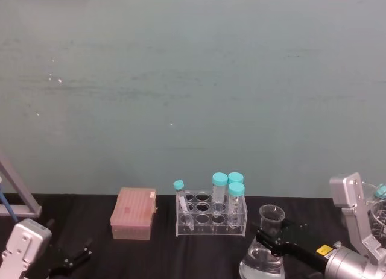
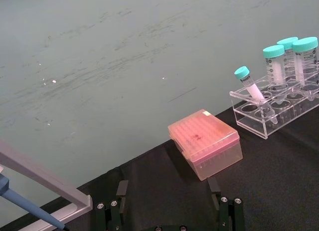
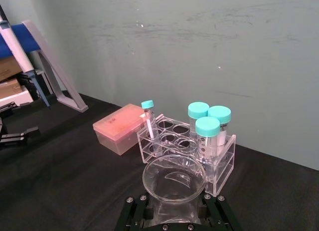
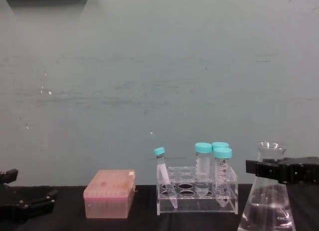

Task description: Pick up the beaker with the right gripper, shake it three times, and then put it down.

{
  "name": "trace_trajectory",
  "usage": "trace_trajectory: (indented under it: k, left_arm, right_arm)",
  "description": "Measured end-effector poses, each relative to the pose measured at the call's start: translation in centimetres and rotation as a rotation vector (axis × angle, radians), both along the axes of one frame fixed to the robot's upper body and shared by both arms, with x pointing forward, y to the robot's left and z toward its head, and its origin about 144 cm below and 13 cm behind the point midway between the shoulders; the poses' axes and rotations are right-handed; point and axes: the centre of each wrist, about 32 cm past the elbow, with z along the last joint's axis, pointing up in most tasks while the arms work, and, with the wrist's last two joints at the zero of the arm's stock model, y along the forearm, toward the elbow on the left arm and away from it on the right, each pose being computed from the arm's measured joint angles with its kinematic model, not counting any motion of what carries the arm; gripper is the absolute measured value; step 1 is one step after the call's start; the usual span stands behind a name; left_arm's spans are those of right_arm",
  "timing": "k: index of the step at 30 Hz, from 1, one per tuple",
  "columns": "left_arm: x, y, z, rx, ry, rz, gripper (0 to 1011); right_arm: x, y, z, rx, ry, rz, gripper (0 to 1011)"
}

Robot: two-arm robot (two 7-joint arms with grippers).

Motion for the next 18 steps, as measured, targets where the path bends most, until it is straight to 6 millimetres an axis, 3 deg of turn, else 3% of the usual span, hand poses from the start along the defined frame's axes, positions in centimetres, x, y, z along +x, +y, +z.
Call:
trace_trajectory:
  k: [18]
  left_arm:
    - [0.00, 0.00, 0.00, 0.000, 0.000, 0.000, 1000]
  right_arm:
    - [0.32, 0.18, -0.25, -0.003, 0.008, 0.004, 451]
